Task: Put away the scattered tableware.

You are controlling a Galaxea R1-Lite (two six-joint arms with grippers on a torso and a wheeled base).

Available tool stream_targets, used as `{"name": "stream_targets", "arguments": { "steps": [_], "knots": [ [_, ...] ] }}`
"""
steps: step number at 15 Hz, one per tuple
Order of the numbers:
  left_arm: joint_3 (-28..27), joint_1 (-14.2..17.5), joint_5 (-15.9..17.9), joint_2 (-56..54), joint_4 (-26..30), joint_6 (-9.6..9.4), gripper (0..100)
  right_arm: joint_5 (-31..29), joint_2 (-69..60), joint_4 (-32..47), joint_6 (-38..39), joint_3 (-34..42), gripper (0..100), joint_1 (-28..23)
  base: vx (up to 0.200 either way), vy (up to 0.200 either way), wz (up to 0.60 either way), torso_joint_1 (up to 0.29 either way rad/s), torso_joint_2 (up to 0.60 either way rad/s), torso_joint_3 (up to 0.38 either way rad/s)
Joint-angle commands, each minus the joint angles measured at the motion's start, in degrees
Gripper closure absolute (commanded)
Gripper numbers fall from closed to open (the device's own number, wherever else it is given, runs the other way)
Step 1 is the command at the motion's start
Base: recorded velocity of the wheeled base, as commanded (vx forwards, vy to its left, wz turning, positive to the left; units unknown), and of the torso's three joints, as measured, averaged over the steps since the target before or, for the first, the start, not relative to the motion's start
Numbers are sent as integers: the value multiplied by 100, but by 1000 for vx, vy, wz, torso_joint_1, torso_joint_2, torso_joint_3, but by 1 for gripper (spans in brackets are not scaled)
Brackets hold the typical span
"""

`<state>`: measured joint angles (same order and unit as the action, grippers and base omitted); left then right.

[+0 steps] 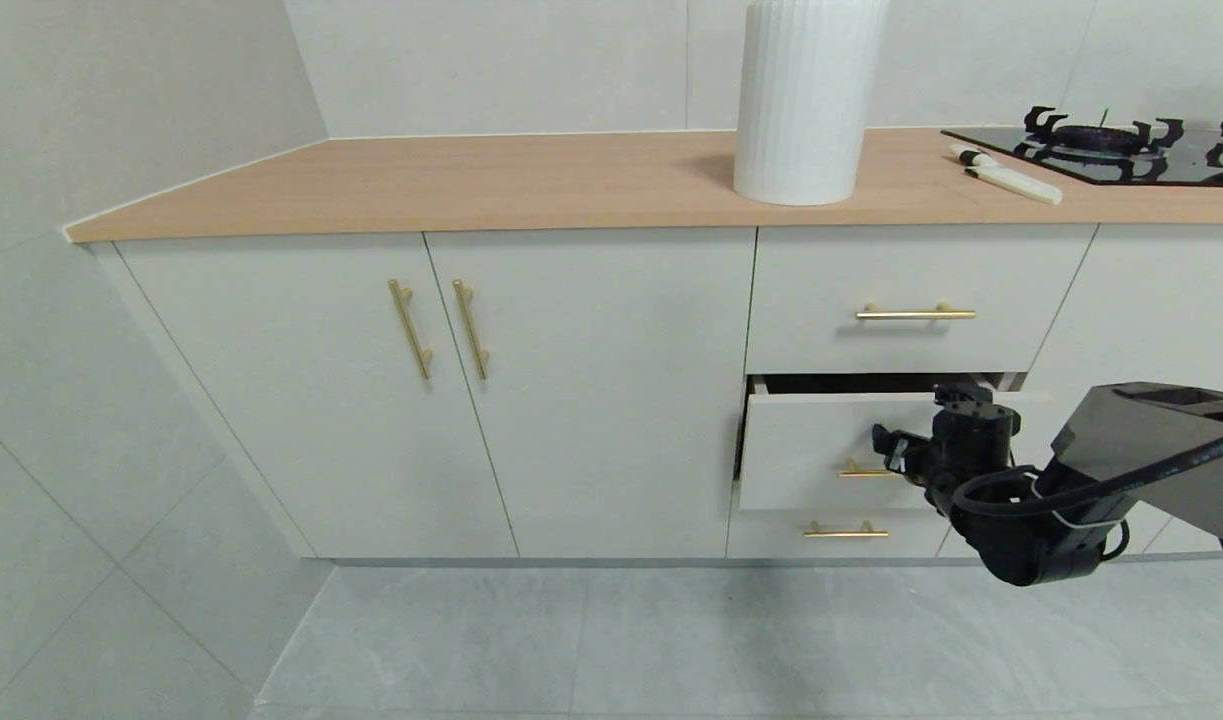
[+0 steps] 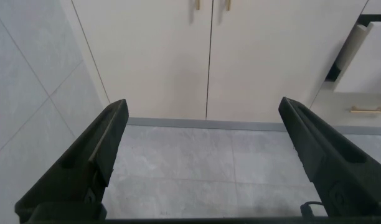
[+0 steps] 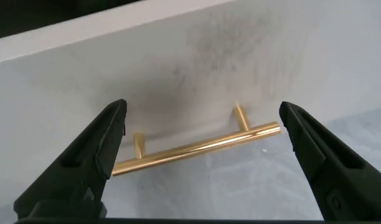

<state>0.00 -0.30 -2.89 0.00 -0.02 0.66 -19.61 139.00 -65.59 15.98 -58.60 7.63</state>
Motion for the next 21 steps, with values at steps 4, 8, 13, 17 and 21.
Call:
{"name": "stream_targets", "arguments": {
  "steps": [4, 8, 13, 17, 21],
  "knots": [
    [0, 4, -1, 0, -6, 4, 0, -86, 295, 2, 107, -407, 0, -139, 0, 0, 0, 0, 0, 0],
    [0, -5, -1, 0, -6, 4, 0, -359, 497, 11, 186, -820, 0, -218, 0, 0, 0, 0, 0, 0],
    [0, 4, -1, 0, -6, 4, 0, -710, 760, 11, 186, -1312, 0, -376, 0, 0, 0, 0, 0, 0],
    [0, 4, -1, 0, 2, 4, 0, -948, 919, 46, 177, -1672, 0, -420, 0, 0, 0, 0, 0, 0],
    [0, -5, -1, 0, 2, 4, 0, -1088, 1024, 46, 177, -1901, 0, -464, 0, 0, 0, 0, 0, 0]
  ]
}}
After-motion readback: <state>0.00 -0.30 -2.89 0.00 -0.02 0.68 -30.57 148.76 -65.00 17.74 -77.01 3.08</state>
